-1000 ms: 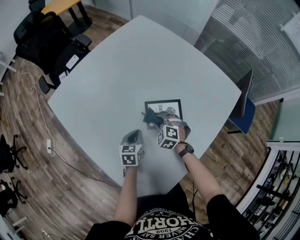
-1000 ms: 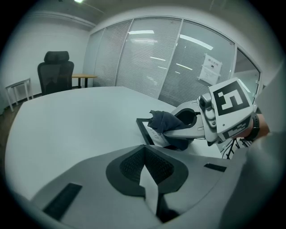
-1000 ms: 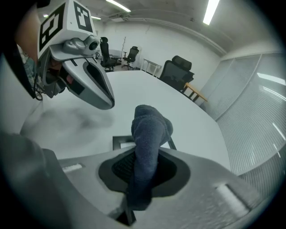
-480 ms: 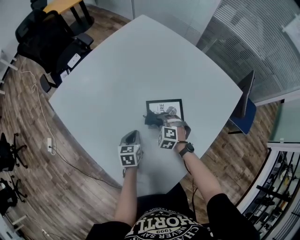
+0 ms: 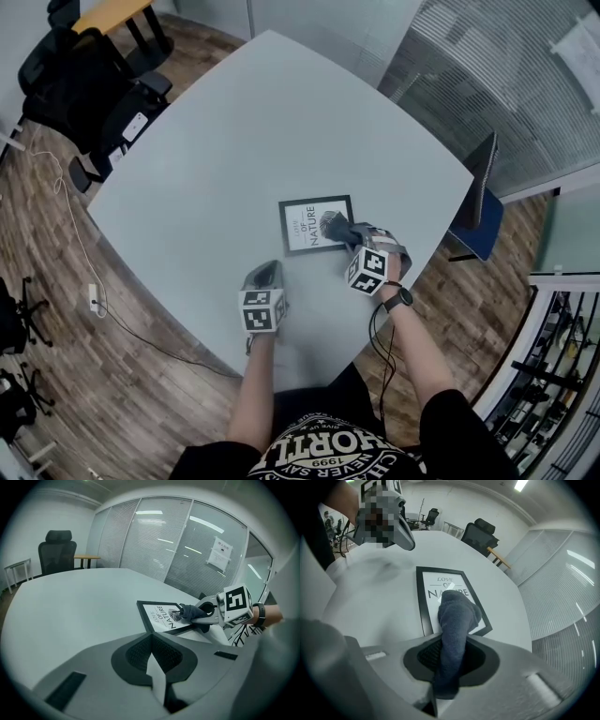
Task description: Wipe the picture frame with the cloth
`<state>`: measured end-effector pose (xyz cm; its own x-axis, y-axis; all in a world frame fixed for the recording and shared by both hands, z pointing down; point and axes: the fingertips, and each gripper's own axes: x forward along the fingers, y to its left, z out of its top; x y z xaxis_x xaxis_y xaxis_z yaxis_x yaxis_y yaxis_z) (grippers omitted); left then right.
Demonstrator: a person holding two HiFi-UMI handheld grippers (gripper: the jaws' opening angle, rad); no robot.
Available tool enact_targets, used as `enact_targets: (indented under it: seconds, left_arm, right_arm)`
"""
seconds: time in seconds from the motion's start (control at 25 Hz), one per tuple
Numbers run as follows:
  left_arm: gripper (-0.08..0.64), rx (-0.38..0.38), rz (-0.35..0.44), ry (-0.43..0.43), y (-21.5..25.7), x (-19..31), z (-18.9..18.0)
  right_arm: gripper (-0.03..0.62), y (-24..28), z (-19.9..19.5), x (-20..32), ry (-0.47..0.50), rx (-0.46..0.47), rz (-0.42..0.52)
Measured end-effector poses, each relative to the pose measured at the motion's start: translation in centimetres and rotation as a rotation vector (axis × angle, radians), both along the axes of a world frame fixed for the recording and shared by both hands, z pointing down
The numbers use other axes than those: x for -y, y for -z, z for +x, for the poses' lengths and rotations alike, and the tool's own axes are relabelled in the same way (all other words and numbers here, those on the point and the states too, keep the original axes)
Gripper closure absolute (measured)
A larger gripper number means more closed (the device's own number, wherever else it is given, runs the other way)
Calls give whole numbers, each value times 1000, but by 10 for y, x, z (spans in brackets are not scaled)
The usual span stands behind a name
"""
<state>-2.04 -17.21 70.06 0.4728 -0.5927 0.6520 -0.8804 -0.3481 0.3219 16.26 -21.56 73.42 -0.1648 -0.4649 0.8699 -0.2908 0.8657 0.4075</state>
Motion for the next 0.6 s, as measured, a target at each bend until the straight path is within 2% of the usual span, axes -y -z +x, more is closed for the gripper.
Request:
enact_targets:
  seconds: [0.16,0.28,0.4,0.6]
  left_arm:
    - [555,3,5,5,3,0,-1]
    - [555,7,8,24,5,0,-8]
    - [555,11,9,48,6,-1,-19]
    - [555,18,15,86,8,-2,-40]
  right_arm:
    - [523,2,1,0,-16,0,8]
    - [523,9,-19,-3,3,32,20]
    - [523,19,-62,-10,63,87,33]
    - [523,27,-153,-21,216,148,57]
